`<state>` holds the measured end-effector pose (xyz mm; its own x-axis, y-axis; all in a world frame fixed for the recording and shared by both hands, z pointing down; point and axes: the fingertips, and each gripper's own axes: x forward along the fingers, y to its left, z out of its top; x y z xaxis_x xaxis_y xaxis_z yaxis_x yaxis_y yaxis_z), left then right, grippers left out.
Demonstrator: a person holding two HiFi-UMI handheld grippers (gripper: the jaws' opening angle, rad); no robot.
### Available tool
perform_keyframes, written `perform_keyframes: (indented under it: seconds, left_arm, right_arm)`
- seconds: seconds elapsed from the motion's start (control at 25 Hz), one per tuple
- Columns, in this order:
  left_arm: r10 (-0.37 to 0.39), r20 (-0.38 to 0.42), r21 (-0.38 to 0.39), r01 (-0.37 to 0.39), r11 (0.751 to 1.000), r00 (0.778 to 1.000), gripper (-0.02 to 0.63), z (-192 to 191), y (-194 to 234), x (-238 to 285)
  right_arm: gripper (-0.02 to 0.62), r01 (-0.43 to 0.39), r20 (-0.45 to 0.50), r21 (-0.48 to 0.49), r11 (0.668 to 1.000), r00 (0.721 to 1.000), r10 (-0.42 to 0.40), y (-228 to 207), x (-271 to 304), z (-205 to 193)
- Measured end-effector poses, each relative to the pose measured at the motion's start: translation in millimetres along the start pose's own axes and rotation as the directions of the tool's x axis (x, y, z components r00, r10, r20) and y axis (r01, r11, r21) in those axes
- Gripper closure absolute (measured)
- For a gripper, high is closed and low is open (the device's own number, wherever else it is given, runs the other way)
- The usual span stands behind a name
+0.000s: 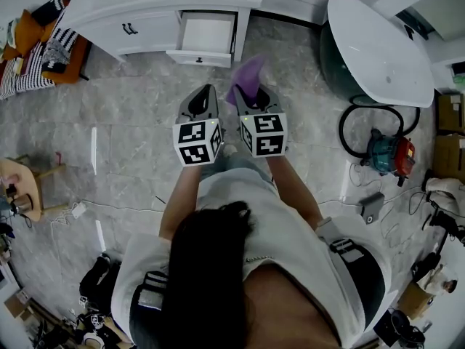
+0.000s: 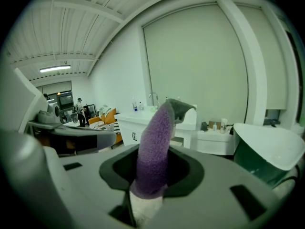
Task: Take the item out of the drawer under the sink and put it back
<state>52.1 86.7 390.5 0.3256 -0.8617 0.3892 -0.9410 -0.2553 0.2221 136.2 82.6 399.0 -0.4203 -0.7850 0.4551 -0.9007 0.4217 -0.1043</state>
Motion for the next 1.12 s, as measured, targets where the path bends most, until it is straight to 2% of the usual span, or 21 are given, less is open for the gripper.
perform_keyframes:
  seconds: [0.36, 0.68, 1.12]
  left_arm:
    - [0.015, 0.027, -0.01, -0.015, 1.0, 1.0, 0.603, 14, 15, 21]
    - [-0.02, 0.021, 0.0, 0.02, 1.0, 1.0, 0.603, 28, 33, 62]
    - [-0.01, 0.004, 0.0, 0.01, 1.0, 1.0, 0.603, 57, 90, 116]
  right_arm:
    - [0.462, 0.007, 0.007, -0.019, 1.0, 1.0, -0.007, -8, 23, 12]
    - [0.462, 0.034, 0.004, -0.021, 0.999, 0.999, -0.034, -20, 64, 27]
    - [0.462, 0.041, -0.034, -0.029, 0.999, 0.999, -0.042, -21, 140, 57]
